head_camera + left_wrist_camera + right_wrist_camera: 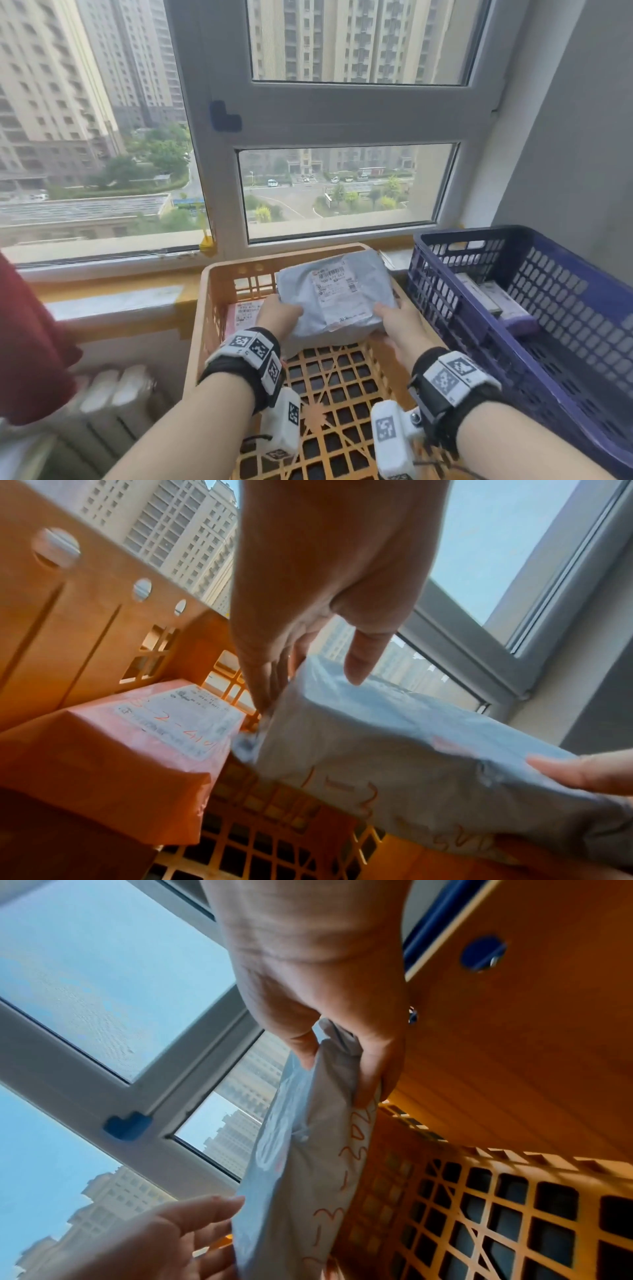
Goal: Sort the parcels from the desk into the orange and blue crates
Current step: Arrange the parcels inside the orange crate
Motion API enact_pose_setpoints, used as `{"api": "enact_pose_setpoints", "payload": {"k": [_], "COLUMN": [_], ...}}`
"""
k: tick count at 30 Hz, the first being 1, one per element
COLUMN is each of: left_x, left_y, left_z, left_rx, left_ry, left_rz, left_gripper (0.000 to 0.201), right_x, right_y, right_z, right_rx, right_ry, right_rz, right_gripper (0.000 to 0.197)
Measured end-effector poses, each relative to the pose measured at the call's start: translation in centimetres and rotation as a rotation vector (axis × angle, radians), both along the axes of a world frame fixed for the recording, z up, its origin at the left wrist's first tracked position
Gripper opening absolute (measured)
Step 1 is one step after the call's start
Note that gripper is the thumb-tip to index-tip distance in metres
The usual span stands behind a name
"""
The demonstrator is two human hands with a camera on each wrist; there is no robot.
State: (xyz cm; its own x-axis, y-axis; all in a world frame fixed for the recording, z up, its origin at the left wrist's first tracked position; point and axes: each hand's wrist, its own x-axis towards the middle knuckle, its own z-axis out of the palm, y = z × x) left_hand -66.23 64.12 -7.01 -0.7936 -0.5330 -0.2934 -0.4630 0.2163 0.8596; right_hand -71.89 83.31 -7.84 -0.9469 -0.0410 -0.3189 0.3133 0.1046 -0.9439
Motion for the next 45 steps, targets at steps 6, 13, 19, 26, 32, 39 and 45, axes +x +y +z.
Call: {"api": "enact_pose_setpoints", "payload": {"k": [6, 13, 19, 26, 32, 39, 45], "left_x": [-2.8, -3.2, -3.1, -3.0, -2.5, -2.2, -2.1], "left_y": [-3.6, -5.7, -6.9, -6.7, -6.6, -6.9, -6.8], "left_z": [-3.7, -7.6, -8.8, -9.1, -8.7, -8.0, -7.7], "left_rx": [-0.092, -0.289, -0.453, -0.481, -0.404, -0.343, -0.348], "left_ry": [-0.046, -0.153, -0.265, -0.292, -0.274, -0.270, -0.286], "left_rz": [0.007, 0.027, -0.001, -0.018, -0.036, -0.069, -0.076], "left_gripper": [0.046, 0.068, 0.076, 0.078, 0.077, 0.078, 0.081], "right_x": [-3.3, -5.2, -6.6, -7.9, -6.5, -3.9, -5.3], "right_y": [-2.7, -3.7, -3.8, -3.8, -5.1, -8.3, -10.2], "right_z": [-4.1, -9.3, -13.2, -18.9, -15.1, -12.9, -13.6], "right_rx": [0.056, 0.095, 0.041, 0.185, 0.739, 1.347, 1.294], "right_ry": [-0.089, -0.182, -0.289, -0.261, -0.011, 0.457, 0.268], "right_rz": [-0.019, -0.030, 0.004, 0.053, 0.323, 1.063, 1.190], "right_gripper": [0.020, 0.020, 0.022, 0.044, 0.068, 0.104, 0.088]}}
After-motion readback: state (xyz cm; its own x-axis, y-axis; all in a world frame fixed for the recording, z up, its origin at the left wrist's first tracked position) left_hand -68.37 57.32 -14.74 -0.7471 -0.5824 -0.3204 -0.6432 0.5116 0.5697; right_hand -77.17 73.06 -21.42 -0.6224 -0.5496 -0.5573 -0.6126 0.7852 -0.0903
